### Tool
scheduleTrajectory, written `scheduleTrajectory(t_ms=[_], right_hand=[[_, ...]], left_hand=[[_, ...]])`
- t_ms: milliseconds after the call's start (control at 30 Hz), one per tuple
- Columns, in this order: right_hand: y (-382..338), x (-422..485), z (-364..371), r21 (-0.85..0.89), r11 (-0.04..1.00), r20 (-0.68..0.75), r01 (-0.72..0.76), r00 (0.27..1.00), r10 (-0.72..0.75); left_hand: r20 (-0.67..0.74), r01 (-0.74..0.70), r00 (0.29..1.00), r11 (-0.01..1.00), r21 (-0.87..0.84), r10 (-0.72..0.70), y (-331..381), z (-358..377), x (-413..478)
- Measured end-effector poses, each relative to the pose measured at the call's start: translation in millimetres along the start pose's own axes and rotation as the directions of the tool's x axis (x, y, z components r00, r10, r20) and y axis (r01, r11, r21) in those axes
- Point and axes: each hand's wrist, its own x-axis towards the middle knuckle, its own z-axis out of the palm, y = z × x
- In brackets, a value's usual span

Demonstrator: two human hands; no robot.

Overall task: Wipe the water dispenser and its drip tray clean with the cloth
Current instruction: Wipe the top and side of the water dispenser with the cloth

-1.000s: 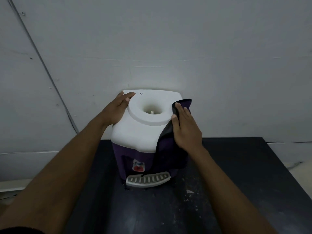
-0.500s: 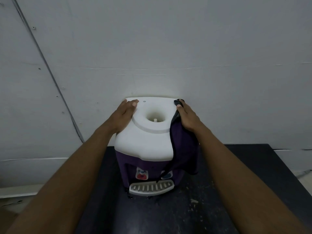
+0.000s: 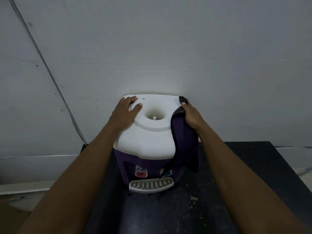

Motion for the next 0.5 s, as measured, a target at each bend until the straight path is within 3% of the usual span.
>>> scheduleTrajectory(t_ms=[100, 300, 500], right_hand=[[9, -15, 0, 0.03, 0.999, -0.016, -0.013, 1.0, 0.013], [22, -67, 11, 0.103, 0.99, -0.161, 0.096, 0.984, -0.079], [28, -109, 50, -0.055, 0.964, -0.484, 0.259, 0.838, -0.253]], left_hand=[[-0.014, 0.001, 1.0, 1.0, 0.018, -0.001, 0, 1, 1], [-0.023, 0.007, 1.0, 1.0, 0.02, -0.006, 0, 2, 1], [-0.014, -0.012, 1.0, 1.0, 0.02, 0.012, -3, 2, -1]])
